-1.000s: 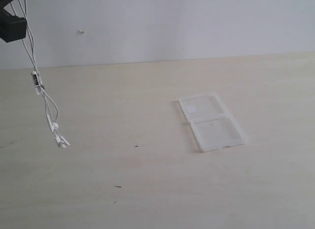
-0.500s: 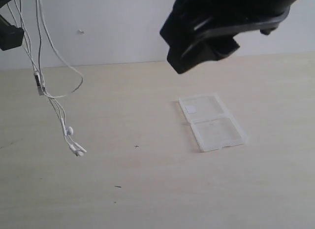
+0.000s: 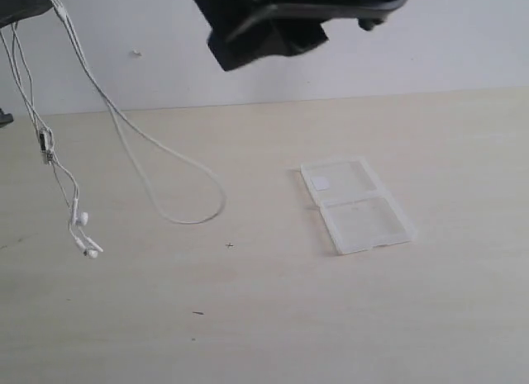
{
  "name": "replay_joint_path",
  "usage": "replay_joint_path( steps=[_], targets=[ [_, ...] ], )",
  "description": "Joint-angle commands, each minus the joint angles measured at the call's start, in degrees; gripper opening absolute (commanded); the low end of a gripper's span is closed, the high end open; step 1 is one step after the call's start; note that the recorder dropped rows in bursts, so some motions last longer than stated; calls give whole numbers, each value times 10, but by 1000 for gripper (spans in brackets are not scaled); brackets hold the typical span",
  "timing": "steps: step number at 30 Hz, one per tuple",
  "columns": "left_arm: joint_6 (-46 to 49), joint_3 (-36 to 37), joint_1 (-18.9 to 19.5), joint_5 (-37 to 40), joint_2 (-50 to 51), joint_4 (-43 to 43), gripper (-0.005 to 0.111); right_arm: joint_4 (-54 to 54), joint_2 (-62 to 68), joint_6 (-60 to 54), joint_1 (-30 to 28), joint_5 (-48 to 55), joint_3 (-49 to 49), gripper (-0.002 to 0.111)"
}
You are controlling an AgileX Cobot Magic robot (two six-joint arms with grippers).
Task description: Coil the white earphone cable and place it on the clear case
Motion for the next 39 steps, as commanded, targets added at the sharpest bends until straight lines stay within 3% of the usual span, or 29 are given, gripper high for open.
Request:
replay_joint_path(
  steps=[1, 16, 25, 29, 39],
  targets=[
    [1, 0, 1, 15, -4, 90, 0, 77, 12, -50, -1, -65, 5, 50],
    [191, 0, 1, 22, -36, 100, 0, 245, 26, -237, -1, -274, 125, 48],
    [363, 0, 1, 47, -36, 100, 0, 435, 39, -449, -1, -355, 149, 48],
    [438, 0, 1, 47, -37, 103, 0, 444, 52, -454, -1, -357, 149, 48],
    [438, 0, 1, 67, -37, 229, 0, 457, 63, -454, -1, -372, 149, 48]
  ],
)
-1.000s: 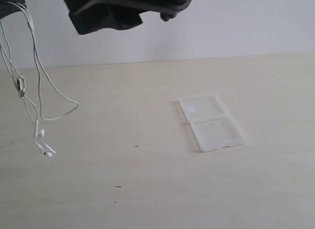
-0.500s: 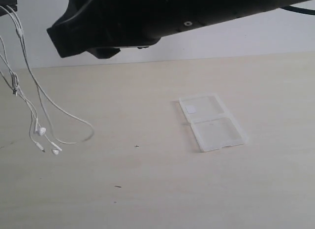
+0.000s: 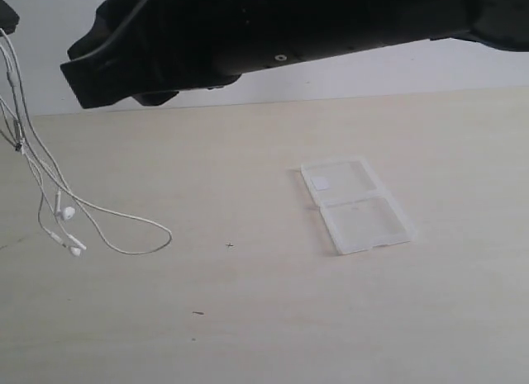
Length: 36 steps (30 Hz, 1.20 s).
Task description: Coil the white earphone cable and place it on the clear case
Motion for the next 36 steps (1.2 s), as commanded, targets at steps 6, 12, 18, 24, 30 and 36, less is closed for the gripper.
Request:
replay_joint_path(
  steps=[6, 12, 18, 24, 30, 36],
  targets=[
    [0, 0, 0, 4, -13, 104, 0, 84, 28, -25, -1, -45, 2, 48],
    [0, 0, 0, 9, -26, 115, 0, 95, 58, -40, -1, -44, 2, 48],
    [0, 0, 0, 11, -26, 115, 0, 146, 65, -142, -1, -31, 2, 48],
    [0, 0, 0, 13, -26, 115, 0, 188, 100, -153, -1, -17, 2, 61],
    [-3, 0, 0, 16, -26, 115, 0, 243, 134, -171, -1, -41, -3, 70],
    [-5, 0, 0, 27, -26, 115, 0, 245, 140, -214, -1, -12, -30, 70]
  ],
)
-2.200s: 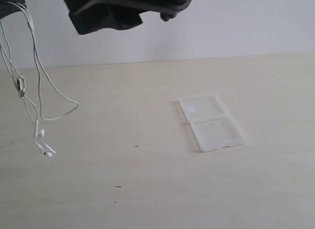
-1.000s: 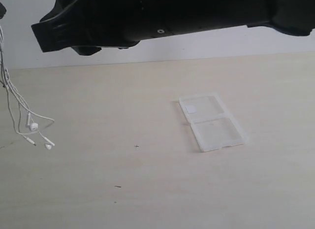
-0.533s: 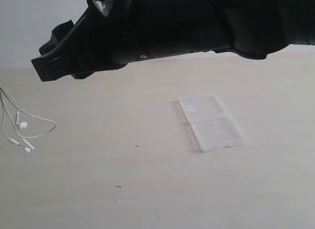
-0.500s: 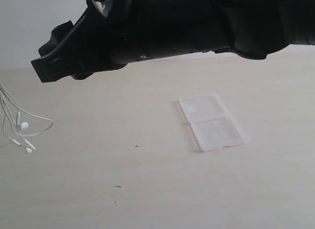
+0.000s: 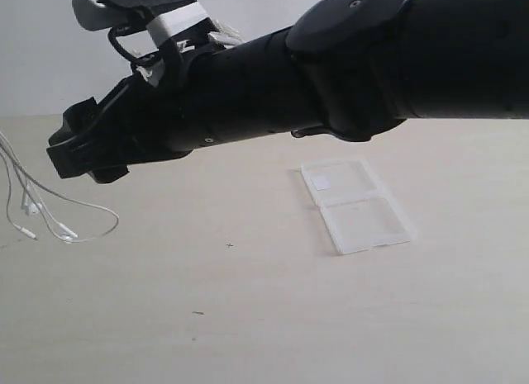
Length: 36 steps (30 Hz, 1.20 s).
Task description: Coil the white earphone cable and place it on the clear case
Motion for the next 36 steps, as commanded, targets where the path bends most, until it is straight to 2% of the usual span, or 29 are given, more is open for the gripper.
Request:
replay_joint_path(
  steps=[1, 5, 17, 21, 36],
  targets=[
    [-6, 0, 0, 19, -3, 1, 0, 7, 0, -26, -1, 23, -25, 70],
    [-3, 0, 0, 21, -3, 4, 0, 27, 5, -46, -1, 59, -46, 70],
    [-3, 0, 0, 14, -25, 28, 0, 282, 60, -329, -1, 149, -53, 70],
    [-4, 0, 0, 18, -29, 28, 0, 285, 74, -373, -1, 187, -58, 70],
    [-3, 0, -1, 17, -33, 24, 0, 285, 140, -412, -1, 176, -144, 70]
  ],
)
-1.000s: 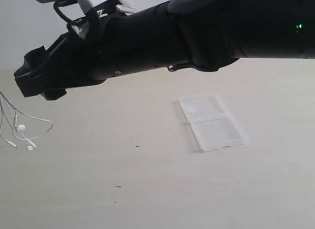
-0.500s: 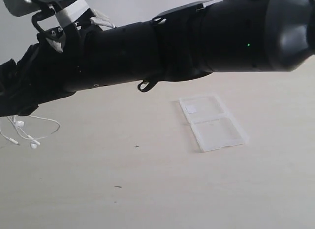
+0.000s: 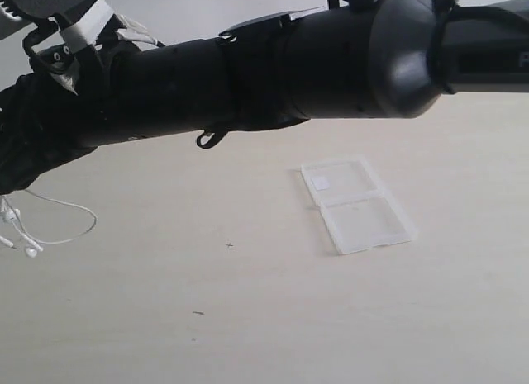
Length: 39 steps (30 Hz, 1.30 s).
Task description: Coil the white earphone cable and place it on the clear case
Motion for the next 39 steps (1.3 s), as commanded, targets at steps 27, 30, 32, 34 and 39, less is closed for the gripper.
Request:
replay_joint_path(
  steps=[27, 30, 32, 34, 39],
  targets=[
    [-9, 0, -81, -57, 30, -17, 0, -190, -21, 244, -30, -17, -28, 70],
    [-15, 0, -87, -76, 40, -17, 0, -238, -28, 289, -48, -9, -28, 70],
    [-20, 0, -87, -84, 49, -17, 0, -273, -32, 326, -58, 5, -28, 70],
    [-20, 0, -87, -92, 56, -17, 0, -302, -36, 352, -67, 21, -28, 70],
    [-27, -5, -107, -121, 70, -17, 0, -338, -52, 396, -95, 47, -28, 70]
  ],
)
